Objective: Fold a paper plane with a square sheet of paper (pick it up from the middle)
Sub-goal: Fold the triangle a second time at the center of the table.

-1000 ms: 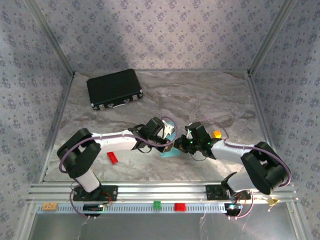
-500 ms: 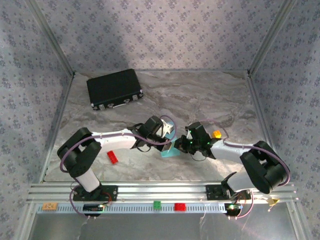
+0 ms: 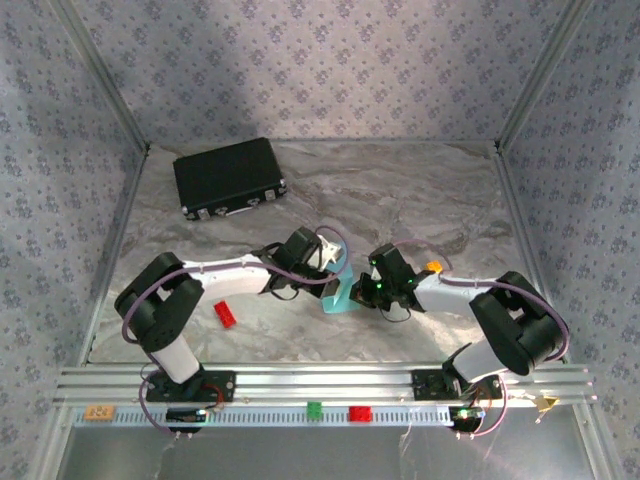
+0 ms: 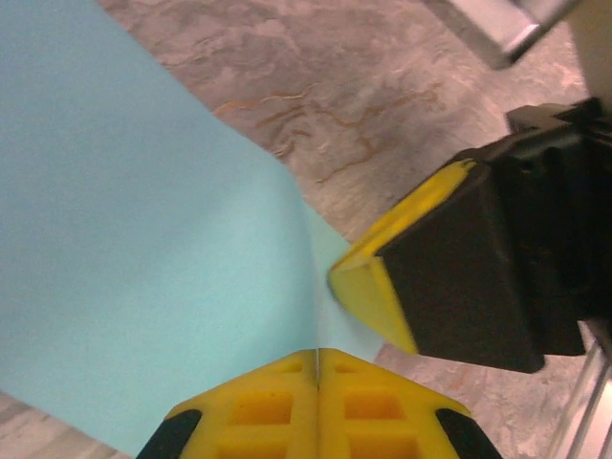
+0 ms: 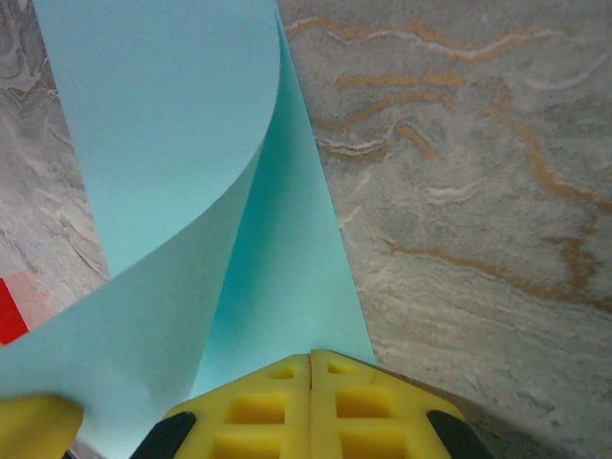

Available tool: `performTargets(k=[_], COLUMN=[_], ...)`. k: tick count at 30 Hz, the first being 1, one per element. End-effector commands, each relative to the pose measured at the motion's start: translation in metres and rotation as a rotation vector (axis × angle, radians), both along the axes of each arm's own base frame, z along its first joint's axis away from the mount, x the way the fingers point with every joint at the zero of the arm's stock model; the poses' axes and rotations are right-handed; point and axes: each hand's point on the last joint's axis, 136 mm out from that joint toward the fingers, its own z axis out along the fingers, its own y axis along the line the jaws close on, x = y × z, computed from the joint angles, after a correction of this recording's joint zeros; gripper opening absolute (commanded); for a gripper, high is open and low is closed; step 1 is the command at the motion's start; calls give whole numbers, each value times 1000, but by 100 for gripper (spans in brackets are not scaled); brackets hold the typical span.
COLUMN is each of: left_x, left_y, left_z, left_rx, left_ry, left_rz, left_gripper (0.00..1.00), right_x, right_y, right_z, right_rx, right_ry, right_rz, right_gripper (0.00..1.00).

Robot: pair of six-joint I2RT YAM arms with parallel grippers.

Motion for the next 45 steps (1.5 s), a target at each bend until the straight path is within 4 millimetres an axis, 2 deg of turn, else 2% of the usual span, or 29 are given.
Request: performTargets(k=[1, 13, 23, 29, 33, 37, 41, 45], left_x=[4, 15, 12, 7, 3, 2, 3, 4], left_y=[5, 17, 24, 22, 19, 18, 15, 14], left_z=[-11, -25, -43, -47, -46, -43, -37, -34], left_rx=[10, 52, 95, 81, 58, 43, 26, 15], left_ry=[25, 30, 59, 99, 127, 128, 129, 127], left_rz=[15, 60, 83, 80, 76, 81, 79, 80], left_gripper=[0, 0, 0, 0, 0, 0, 0, 0], right_x=[-10, -9, -7, 0, 7, 10, 12, 10], right_y=[-16, -14, -13, -5, 4, 13, 21, 23], right_z=[-16, -13, -10, 5, 22, 31, 28, 16], right_rx=[-93, -87, -81, -37, 10, 60, 85, 64], right_ry=[52, 49, 45, 3, -39, -59, -51, -24], right_rz=[-1, 2, 0, 5, 12, 13, 15, 14], right_gripper=[6, 6, 6, 7, 8, 8, 8, 8])
